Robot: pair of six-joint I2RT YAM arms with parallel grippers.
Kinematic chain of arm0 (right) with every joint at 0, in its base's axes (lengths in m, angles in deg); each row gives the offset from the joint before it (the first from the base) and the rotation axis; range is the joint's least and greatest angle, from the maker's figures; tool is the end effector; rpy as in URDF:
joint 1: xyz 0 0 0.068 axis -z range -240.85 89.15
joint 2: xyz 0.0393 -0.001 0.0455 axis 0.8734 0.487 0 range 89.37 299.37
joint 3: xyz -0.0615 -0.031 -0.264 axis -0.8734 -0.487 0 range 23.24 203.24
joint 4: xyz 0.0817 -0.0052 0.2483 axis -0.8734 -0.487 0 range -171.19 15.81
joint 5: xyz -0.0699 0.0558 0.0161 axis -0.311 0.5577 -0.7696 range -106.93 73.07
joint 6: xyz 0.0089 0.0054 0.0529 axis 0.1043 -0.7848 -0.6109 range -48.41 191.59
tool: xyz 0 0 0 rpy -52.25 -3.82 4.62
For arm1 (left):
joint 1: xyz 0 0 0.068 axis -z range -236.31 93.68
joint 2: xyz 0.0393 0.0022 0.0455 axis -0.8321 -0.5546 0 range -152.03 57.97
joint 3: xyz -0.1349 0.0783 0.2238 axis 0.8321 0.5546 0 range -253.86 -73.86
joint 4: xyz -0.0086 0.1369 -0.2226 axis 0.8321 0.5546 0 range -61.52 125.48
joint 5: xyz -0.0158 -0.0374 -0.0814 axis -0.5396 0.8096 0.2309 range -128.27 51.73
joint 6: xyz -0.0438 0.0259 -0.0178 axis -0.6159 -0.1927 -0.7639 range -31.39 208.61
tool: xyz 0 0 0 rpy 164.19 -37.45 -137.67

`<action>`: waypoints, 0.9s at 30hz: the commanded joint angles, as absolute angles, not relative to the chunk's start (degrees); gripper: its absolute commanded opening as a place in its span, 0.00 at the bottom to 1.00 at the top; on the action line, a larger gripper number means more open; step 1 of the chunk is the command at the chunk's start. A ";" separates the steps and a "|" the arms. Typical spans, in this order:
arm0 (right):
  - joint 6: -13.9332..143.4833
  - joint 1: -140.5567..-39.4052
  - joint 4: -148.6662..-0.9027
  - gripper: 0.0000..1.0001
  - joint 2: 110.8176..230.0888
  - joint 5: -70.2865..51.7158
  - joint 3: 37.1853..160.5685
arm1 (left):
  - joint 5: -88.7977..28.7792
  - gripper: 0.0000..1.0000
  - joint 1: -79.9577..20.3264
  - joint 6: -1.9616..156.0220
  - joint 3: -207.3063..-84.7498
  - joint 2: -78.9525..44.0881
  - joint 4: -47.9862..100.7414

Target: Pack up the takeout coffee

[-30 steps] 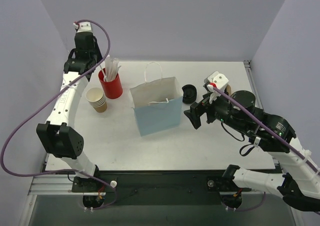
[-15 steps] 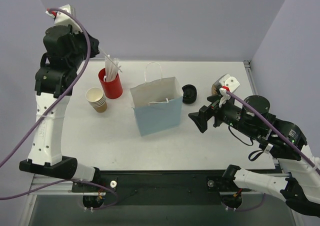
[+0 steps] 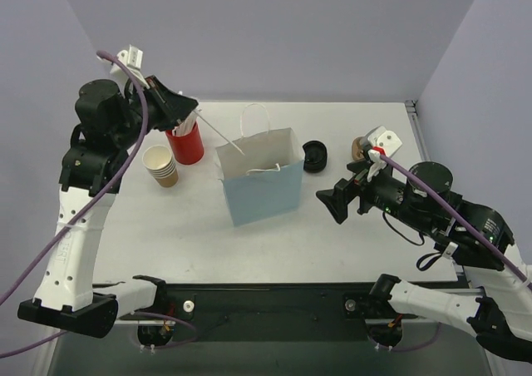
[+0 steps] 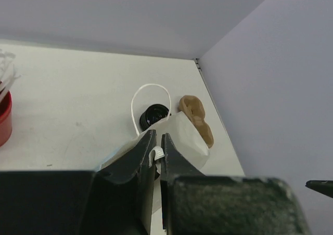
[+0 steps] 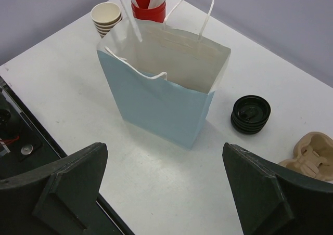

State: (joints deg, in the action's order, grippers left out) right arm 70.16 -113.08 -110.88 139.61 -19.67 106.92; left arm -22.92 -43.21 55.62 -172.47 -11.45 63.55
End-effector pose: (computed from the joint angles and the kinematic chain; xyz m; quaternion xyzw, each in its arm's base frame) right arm 0.0822 0.1032 0.4952 -0.2968 0.6635 0.2943 0.6205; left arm 0.2117 -0.0590 0.5215 -0.0389 0.7402 -0.3511 0.5721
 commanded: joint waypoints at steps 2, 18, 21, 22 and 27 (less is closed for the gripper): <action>70.27 -113.50 -110.05 1.00 139.12 -22.29 107.44 | -18.06 0.12 -42.17 52.67 -160.89 -8.74 51.89; 57.71 -113.41 -113.56 1.00 143.24 -40.04 106.13 | -19.54 0.90 -39.09 65.93 -166.41 -14.80 62.23; 53.95 -113.41 -114.09 1.00 144.74 -41.88 106.74 | -19.55 0.91 -37.77 67.87 -164.66 -13.49 63.90; 52.62 -113.41 -114.35 1.00 145.09 -42.76 107.52 | -19.38 0.91 -37.60 68.22 -163.87 -12.96 64.16; 43.04 -113.41 -116.37 1.00 146.33 -44.17 108.59 | -17.62 0.92 -35.67 66.03 -154.75 -6.29 61.54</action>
State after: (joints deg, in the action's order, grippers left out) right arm 52.04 -113.08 -114.59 146.17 -40.41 106.90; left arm -19.31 -36.94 65.89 -160.18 -11.87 62.96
